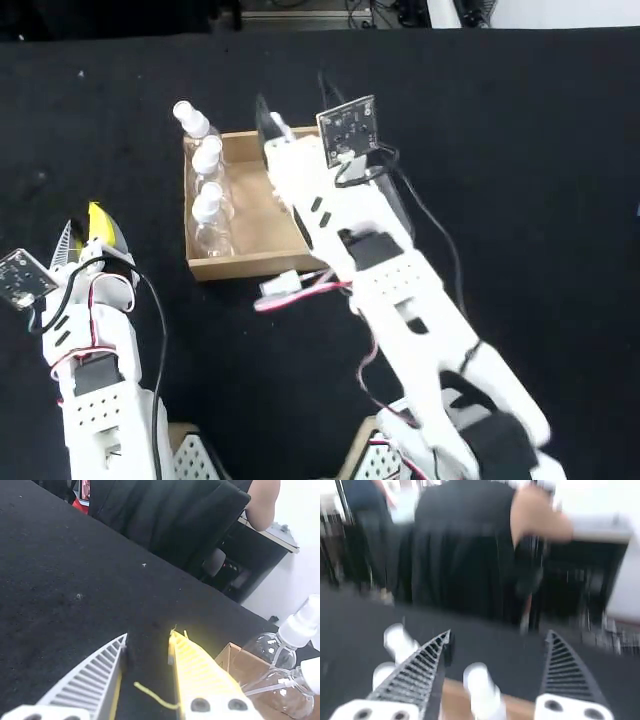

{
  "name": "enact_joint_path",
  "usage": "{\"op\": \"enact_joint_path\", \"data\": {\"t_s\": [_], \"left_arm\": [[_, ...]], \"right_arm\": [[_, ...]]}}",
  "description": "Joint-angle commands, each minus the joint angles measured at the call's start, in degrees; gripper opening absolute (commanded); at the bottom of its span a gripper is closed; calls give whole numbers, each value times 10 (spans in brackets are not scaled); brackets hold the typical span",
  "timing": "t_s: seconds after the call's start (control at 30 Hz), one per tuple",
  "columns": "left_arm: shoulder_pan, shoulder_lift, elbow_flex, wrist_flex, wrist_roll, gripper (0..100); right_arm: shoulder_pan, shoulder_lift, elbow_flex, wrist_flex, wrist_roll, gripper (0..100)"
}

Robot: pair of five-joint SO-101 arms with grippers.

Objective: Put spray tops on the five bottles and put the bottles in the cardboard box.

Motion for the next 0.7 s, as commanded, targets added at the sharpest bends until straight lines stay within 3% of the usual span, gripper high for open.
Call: {"op": "enact_joint_path", "data": {"t_s": [0.0, 0.03, 0.17, 0.67], "left_arm": [[4, -8, 15, -1, 3, 113], [4, -8, 15, -1, 3, 113], [4, -9, 15, -1, 3, 113], [4, -9, 15, 0, 3, 113]], "right_arm": [[20, -99, 0, 241, 0, 68], [27, -114, 3, 276, 1, 11], [43, -140, 11, 349, 0, 8], [21, 87, -51, 350, -40, 9]]}}
